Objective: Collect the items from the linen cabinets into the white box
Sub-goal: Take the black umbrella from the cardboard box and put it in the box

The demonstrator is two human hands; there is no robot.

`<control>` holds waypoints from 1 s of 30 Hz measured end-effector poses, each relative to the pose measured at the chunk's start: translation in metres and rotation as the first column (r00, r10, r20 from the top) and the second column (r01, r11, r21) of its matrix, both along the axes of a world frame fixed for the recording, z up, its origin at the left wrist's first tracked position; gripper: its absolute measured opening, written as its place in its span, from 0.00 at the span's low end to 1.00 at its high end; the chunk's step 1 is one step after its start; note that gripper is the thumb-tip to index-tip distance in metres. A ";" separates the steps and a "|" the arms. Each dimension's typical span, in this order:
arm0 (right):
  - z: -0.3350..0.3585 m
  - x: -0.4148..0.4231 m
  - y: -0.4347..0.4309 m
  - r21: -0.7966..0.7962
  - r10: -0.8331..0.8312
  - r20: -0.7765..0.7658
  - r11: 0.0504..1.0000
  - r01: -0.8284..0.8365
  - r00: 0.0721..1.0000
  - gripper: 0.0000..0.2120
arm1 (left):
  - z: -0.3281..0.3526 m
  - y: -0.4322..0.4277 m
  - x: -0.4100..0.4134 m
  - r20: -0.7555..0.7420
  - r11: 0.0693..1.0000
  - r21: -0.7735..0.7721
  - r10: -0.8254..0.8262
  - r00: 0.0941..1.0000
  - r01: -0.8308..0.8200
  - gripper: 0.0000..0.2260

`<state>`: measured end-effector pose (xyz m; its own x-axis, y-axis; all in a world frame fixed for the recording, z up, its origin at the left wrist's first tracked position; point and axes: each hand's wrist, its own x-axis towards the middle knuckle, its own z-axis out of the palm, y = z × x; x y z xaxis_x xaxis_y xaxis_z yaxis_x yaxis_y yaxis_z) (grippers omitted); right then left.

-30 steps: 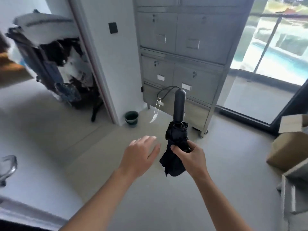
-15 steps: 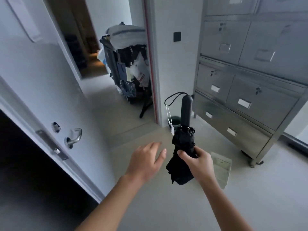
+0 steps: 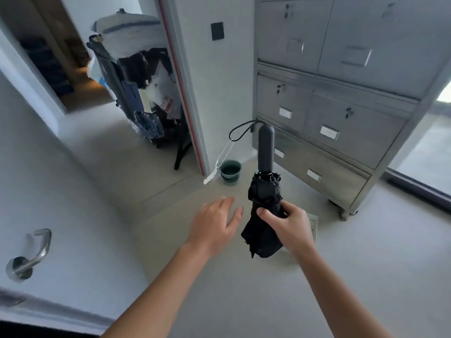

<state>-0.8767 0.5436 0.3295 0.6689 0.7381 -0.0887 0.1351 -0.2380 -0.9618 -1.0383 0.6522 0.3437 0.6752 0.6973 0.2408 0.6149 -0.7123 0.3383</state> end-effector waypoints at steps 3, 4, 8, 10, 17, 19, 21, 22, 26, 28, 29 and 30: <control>-0.005 0.041 -0.005 -0.020 -0.109 -0.004 0.994 0.108 0.994 0.13 | -0.013 0.011 0.050 -0.021 0.995 0.009 -0.099 0.995 0.099 0.21; -0.007 0.055 -0.008 -0.032 -0.142 -0.014 0.989 0.141 0.990 0.13 | -0.017 0.013 0.066 -0.030 0.991 0.002 -0.132 0.991 0.132 0.21; -0.017 0.113 -0.017 -0.080 -0.252 -0.024 0.965 0.250 0.967 0.10 | -0.030 0.024 0.133 -0.037 0.972 -0.041 -0.232 0.972 0.230 0.22; -0.024 0.146 -0.017 -0.097 -0.288 -0.026 0.954 0.284 0.957 0.10 | -0.038 0.031 0.170 -0.039 0.963 -0.048 -0.269 0.962 0.267 0.21; -0.053 0.268 0.011 -0.127 -0.314 -0.058 0.944 0.305 0.948 0.12 | -0.060 0.058 0.294 -0.086 0.962 -0.051 -0.272 0.958 0.269 0.22; -0.058 0.297 0.022 -0.138 -0.296 -0.064 0.948 0.285 0.953 0.13 | -0.064 0.068 0.317 -0.102 0.966 -0.039 -0.258 0.961 0.255 0.22; -0.062 0.324 0.034 -0.162 -0.267 -0.069 0.954 0.253 0.961 0.13 | -0.063 0.080 0.336 -0.126 0.971 -0.028 -0.238 0.963 0.236 0.22; -0.064 0.336 0.040 -0.175 -0.257 -0.068 0.954 0.242 0.964 0.12 | -0.063 0.087 0.344 -0.137 0.975 -0.029 -0.224 0.965 0.222 0.22; -0.070 0.373 0.068 -0.214 -0.238 -0.070 0.952 0.218 0.969 0.12 | -0.066 0.117 0.364 -0.187 0.985 -0.021 -0.172 0.967 0.172 0.21; -0.076 0.390 0.089 -0.239 -0.238 -0.082 0.948 0.212 0.968 0.11 | -0.072 0.142 0.378 -0.215 0.986 -0.031 -0.164 0.963 0.161 0.21; -0.077 0.395 0.095 -0.244 -0.236 -0.090 0.947 0.208 0.968 0.11 | -0.075 0.150 0.381 -0.221 0.987 -0.024 -0.161 0.962 0.160 0.21; -0.082 0.402 0.105 -0.257 -0.236 -0.096 0.945 0.205 0.967 0.11 | -0.080 0.161 0.387 -0.232 0.986 -0.033 -0.164 0.959 0.161 0.21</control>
<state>-0.4751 0.6489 0.2477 0.7845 0.5192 -0.3391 -0.0638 -0.4764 -0.8769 -0.6514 0.8129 0.2634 0.8158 0.5757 0.0547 0.5544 -0.8055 0.2093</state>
